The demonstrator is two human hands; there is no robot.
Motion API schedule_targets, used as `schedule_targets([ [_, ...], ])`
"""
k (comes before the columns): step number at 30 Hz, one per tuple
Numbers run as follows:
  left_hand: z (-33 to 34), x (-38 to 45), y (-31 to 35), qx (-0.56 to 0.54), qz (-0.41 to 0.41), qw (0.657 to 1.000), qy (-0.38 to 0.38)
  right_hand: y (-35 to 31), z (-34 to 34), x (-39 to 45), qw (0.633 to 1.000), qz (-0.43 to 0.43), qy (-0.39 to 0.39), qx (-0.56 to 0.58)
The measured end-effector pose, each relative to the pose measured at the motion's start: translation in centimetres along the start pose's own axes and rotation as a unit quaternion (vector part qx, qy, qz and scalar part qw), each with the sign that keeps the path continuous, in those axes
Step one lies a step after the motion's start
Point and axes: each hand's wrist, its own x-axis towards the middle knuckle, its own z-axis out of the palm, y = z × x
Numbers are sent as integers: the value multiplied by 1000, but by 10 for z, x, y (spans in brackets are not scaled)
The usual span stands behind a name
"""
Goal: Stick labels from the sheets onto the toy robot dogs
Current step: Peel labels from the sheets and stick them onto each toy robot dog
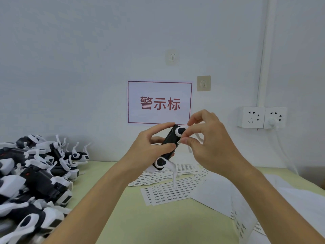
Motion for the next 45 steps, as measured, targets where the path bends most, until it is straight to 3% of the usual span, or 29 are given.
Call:
schedule_targets([
  [26,4,0,4,48,17,998,48,-5,16,-8,981,-83,106,-143],
  [45,1,0,0,50,19,998,45,-4,20,-9,988,-68,102,-98],
])
